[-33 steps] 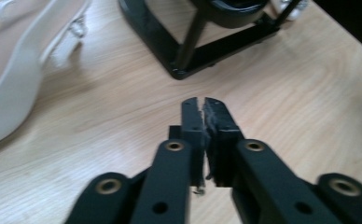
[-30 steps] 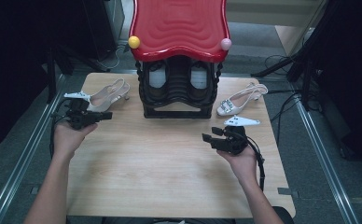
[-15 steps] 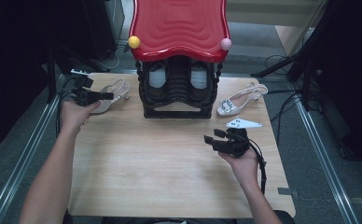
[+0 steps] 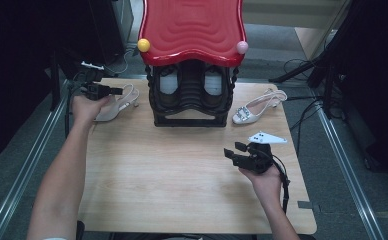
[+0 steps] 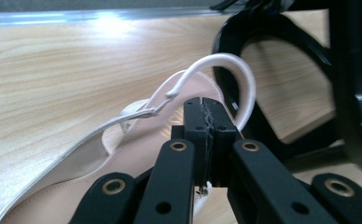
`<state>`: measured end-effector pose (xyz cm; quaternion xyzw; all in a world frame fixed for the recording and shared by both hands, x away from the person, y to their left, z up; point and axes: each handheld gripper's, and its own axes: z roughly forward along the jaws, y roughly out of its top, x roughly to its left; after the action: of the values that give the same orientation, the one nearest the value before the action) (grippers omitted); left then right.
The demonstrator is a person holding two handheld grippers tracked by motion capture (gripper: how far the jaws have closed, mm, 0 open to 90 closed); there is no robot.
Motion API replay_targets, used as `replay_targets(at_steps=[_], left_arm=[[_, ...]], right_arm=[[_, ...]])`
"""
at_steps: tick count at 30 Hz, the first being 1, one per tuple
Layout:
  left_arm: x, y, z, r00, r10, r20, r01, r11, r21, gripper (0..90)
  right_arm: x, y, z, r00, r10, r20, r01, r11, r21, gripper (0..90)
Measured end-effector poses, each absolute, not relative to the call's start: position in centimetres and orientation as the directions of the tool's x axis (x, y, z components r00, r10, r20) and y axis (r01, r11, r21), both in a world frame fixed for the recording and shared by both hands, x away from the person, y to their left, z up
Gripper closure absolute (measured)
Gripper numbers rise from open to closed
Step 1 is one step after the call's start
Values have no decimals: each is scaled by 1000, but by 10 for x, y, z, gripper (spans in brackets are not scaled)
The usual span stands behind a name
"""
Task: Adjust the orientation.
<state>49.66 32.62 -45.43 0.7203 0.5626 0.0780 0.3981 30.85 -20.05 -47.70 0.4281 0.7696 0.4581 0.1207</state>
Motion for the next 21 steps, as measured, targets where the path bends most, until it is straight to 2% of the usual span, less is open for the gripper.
replay_targets(at_steps=[6,11,21], left_arm=[[499,319,-473,372,860,-349,783,-89,615,891],[490,322,-485,362,845,-394,790,-54,610,893],[474,327,-486,377,832,-407,802,-74,593,890]], right_arm=[[307,-206,-478,-587,782,211,558,202,805,465],[307,-210,-477,-581,786,210,559,198,805,464],[311,-207,-477,-589,782,204,555,208,806,463]])
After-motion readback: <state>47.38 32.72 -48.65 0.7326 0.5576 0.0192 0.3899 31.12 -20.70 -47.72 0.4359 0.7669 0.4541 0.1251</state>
